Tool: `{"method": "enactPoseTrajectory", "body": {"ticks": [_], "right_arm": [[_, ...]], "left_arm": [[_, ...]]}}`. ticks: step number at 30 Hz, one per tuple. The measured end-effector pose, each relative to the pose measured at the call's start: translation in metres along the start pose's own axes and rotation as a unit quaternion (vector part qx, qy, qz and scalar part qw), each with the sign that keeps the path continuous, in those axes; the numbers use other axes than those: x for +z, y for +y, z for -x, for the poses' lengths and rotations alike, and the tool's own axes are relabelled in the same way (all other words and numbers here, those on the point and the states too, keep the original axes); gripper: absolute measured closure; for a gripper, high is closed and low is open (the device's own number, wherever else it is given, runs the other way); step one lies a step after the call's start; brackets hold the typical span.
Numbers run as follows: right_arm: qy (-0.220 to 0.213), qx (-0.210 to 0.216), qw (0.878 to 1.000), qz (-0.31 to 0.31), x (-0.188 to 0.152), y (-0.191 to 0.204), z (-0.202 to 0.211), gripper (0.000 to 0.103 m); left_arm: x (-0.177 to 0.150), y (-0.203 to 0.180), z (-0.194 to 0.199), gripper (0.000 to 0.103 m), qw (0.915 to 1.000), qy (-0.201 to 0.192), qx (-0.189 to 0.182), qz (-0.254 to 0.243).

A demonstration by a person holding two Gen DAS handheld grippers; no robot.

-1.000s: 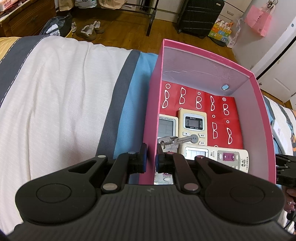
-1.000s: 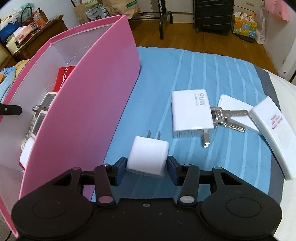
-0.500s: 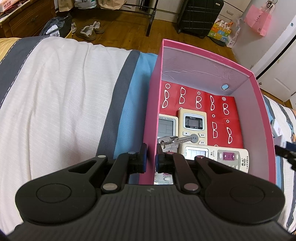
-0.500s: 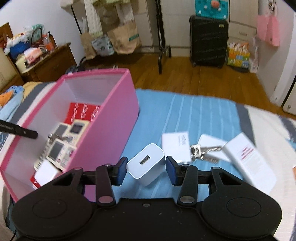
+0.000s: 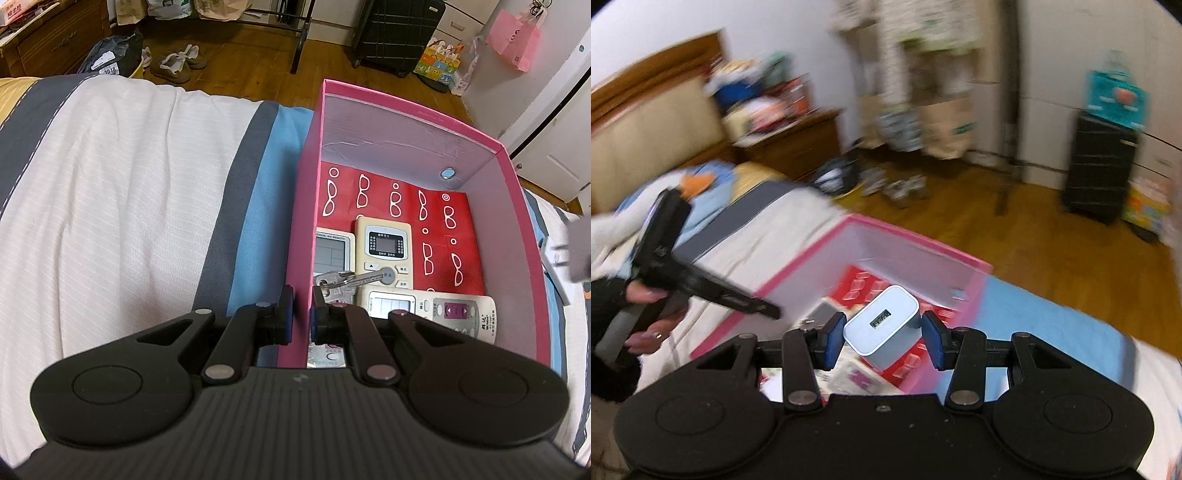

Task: Organize rigid objects
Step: 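Lower the small white charger into the box and open the right gripper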

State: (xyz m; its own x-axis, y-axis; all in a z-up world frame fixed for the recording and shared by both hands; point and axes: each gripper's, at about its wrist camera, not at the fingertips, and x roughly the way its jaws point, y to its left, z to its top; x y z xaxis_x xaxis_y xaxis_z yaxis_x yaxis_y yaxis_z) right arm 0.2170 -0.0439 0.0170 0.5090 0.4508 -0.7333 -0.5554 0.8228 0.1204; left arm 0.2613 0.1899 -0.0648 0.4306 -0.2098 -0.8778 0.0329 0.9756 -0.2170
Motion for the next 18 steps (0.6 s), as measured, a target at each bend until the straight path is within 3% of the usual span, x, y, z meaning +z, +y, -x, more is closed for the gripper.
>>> {"method": "enactPoseTrajectory", "body": {"ticks": [5,7,10,13,18], "right_arm": [[0.084,-0.002,0.993,0.081,0.018,0.003,-0.067,0.053],[0.124,-0.024,0.985,0.117,0.018,0.006,-0.089,0.053],[0.196,-0.082,0.957,0.196,0.015,0.016,-0.112,0.054],[0.246,-0.074,0.933,0.252,0.009,0.022,-0.129,0.054],[0.253,-0.060,0.939,0.228,0.021,0.019,-0.144,0.055]], "left_arm": [[0.000,0.001,0.002,0.095,1.0000,-0.003,-0.002,-0.001],[0.000,0.002,0.002,0.095,1.0000,-0.003,-0.004,-0.001],[-0.001,0.003,0.001,0.095,1.0000,-0.004,-0.004,-0.003],[-0.001,0.004,0.000,0.095,1.0000,-0.004,-0.006,-0.004],[-0.001,0.003,0.000,0.095,1.0000,-0.004,-0.007,-0.005]]}}
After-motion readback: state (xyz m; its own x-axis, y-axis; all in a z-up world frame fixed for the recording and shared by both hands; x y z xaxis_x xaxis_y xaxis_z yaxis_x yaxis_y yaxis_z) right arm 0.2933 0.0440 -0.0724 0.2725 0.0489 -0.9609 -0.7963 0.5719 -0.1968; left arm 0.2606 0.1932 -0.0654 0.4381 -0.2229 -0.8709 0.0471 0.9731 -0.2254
